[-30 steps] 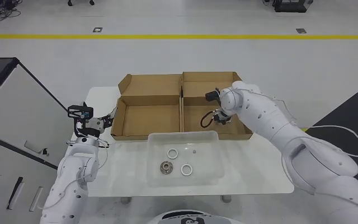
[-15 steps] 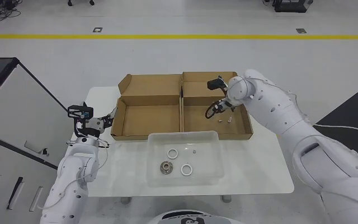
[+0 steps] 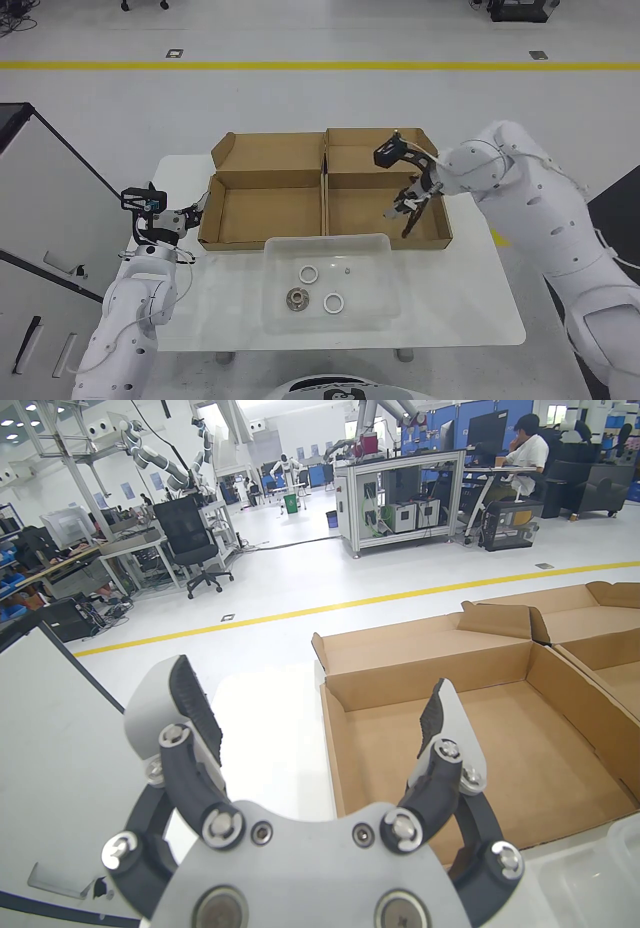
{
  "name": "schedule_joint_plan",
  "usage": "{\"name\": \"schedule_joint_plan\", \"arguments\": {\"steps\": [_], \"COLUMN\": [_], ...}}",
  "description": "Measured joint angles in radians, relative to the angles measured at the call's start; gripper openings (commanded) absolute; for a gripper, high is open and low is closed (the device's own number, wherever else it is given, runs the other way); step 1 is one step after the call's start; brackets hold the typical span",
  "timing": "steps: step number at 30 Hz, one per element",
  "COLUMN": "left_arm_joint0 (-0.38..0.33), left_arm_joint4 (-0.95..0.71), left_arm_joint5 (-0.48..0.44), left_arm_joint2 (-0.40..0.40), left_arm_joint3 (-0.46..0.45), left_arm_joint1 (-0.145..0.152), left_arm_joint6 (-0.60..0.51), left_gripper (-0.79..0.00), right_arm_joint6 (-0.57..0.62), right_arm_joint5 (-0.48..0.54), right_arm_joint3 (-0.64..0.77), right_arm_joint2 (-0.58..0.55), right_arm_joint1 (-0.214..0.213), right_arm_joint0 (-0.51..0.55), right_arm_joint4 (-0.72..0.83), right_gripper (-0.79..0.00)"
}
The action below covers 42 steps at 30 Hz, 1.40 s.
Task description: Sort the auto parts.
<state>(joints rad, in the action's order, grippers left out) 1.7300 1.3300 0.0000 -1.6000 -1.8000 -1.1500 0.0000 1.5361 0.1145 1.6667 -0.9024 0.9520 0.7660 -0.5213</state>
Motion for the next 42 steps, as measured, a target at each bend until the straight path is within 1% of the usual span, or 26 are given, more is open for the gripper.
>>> {"name": "schedule_joint_plan", "arguments": {"steps": [5,7,22,26,31,35,42], "left_arm_joint0": [0.000,0.000,0.000,0.000,0.000,0.000,0.000], "left_arm_joint4": [0.000,0.000,0.000,0.000,0.000,0.000,0.000], "left_arm_joint5": [0.000,0.000,0.000,0.000,0.000,0.000,0.000], "left_arm_joint2": [0.000,0.000,0.000,0.000,0.000,0.000,0.000], "left_arm_joint3": [0.000,0.000,0.000,0.000,0.000,0.000,0.000], "left_arm_joint1": [0.000,0.000,0.000,0.000,0.000,0.000,0.000], "left_arm_joint6": [0.000,0.000,0.000,0.000,0.000,0.000,0.000], "left_gripper": [0.000,0.000,0.000,0.000,0.000,0.000,0.000], "right_arm_joint6": [0.000,0.000,-0.002,-0.006,0.000,0.000,0.000], "right_arm_joint5": [-0.019,-0.032,-0.031,0.022,0.058,0.105,0.136], "right_arm_joint3": [0.142,0.161,0.164,0.244,0.272,0.258,0.205], "right_arm_joint2": [0.007,0.012,0.015,0.070,0.169,0.284,0.438], "right_arm_joint1": [-0.044,-0.054,-0.054,-0.046,-0.027,-0.006,0.035], "right_arm_joint0": [0.026,0.022,0.023,0.028,-0.020,-0.082,-0.170], "right_arm_joint4": [0.042,0.053,0.049,0.013,0.010,0.001,0.040], "right_gripper": [0.000,0.000,0.000,0.000,0.000,0.000,0.000]}}
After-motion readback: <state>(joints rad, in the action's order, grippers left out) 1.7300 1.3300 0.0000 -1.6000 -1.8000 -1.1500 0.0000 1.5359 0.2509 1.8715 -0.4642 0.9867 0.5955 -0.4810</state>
